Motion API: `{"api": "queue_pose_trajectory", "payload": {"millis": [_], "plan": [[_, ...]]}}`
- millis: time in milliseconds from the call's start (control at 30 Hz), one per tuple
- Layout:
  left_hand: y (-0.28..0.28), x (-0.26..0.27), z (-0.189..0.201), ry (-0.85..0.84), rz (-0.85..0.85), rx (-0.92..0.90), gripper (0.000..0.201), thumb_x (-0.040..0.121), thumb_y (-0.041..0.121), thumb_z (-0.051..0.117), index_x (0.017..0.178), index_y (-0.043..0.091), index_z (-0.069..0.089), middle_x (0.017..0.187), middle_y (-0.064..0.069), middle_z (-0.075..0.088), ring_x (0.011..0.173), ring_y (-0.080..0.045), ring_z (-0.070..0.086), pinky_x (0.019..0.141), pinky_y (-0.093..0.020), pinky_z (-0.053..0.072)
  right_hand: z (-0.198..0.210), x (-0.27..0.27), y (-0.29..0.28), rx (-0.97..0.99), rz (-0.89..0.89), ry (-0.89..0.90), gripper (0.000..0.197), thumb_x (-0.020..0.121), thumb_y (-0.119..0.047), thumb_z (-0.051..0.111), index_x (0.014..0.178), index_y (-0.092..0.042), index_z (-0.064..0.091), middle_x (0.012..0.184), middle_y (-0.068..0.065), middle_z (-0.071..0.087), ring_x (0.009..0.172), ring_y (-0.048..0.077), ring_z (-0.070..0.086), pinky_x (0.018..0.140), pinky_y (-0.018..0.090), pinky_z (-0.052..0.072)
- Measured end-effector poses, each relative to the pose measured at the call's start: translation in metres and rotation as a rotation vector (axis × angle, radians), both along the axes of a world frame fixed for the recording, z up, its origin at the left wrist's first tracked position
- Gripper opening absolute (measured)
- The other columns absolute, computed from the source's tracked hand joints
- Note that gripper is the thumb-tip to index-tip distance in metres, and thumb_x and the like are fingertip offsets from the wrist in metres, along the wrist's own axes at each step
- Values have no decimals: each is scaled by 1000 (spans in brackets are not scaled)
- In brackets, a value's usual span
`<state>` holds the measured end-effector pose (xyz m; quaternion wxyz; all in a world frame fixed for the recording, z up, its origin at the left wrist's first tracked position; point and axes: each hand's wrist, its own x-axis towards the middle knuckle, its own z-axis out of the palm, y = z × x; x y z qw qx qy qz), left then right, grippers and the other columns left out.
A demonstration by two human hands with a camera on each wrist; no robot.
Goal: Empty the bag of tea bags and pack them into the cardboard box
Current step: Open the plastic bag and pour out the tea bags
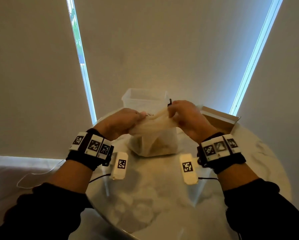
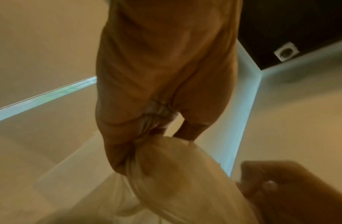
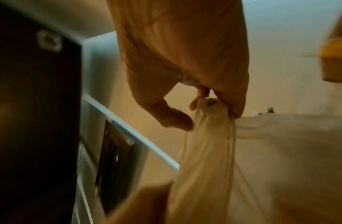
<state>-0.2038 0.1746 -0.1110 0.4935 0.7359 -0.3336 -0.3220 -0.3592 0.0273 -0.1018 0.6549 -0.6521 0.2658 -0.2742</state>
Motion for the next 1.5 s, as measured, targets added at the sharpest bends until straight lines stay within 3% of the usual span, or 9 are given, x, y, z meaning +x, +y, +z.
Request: {"api": "queue_pose_trajectory", "payload": {"millis": [200, 300, 533, 700, 867, 1067, 1167, 1267, 1500], "plan": [[-13, -3, -2, 254, 201, -301, 36, 116, 33, 42, 114, 8, 68, 81, -3, 72, 73, -15, 70, 61, -32, 58, -35, 2, 6, -731, -195, 378, 34, 101, -12, 63, 133, -22, 58, 133, 1, 45, 108, 17, 53, 95, 31, 47], [-8, -2, -12, 446, 214, -376, 32, 114, 36, 47, 114, 15, 71, 78, -1, 79, 70, -13, 78, 61, -30, 63, -45, -3, -5, -636, -203, 363, 23, 101, -16, 64, 118, -29, 71, 133, 4, 57, 112, 18, 60, 101, 37, 54], [4, 10, -31, 104, -21, 65, 76, 82, 68, 76, 129, 9, 70, 126, -13, 75, 118, -32, 71, 107, -50, 56, -38, -16, -22, -4, -168, 184, 15, 99, -12, 74, 114, -10, 70, 116, 10, 72, 99, 22, 73, 69, 28, 65], [-7, 16, -46, 205, 116, 32, 66, 106, 57, 51, 136, 0, 61, 131, -20, 72, 121, -34, 69, 103, -45, 57, -47, -16, -22, 587, 54, 63, 18, 106, 2, 54, 109, -3, 71, 96, 14, 80, 94, 25, 74, 71, 35, 68], [-6, 23, -47, 486, 168, -91, 65, 107, 48, 54, 145, -4, 54, 142, -22, 66, 131, -31, 64, 106, -41, 54, -62, -20, -18, 670, 198, 92, 46, 90, 4, 42, 123, 1, 74, 126, 19, 74, 122, 33, 67, 117, 43, 45], [-6, 11, -38, 719, 36, -237, 44, 104, 46, 59, 124, 9, 71, 114, -17, 78, 94, -28, 80, 79, -42, 68, -63, -9, -15, 508, 229, 56, 43, 93, -24, 69, 133, -9, 70, 129, 12, 73, 121, 32, 67, 114, 46, 45], [0, 15, -39, 495, -58, -189, 63, 94, 19, 75, 152, 12, 53, 147, -22, 61, 117, -30, 70, 83, -40, 66, -59, -6, -9, 88, 82, 248, 21, 93, -13, 76, 114, -14, 71, 126, 12, 71, 121, 31, 65, 109, 52, 55], [6, 19, -42, 148, -51, 15, 86, 82, 0, 85, 150, 29, 42, 136, -9, 55, 121, -33, 60, 87, -41, 63, -65, -9, -20, -1, 2, 339, 27, 96, -7, 68, 121, -15, 62, 128, 11, 60, 114, 26, 63, 88, 44, 66], [6, 6, -31, -433, 124, -72, 40, 82, -6, 52, 70, 25, 74, 103, 14, 71, 99, -18, 58, 84, -31, 47, -57, -24, -17, -342, -207, 164, 19, 88, -8, 83, 82, -18, 68, 98, -2, 70, 98, 18, 67, 85, 42, 64]]}}
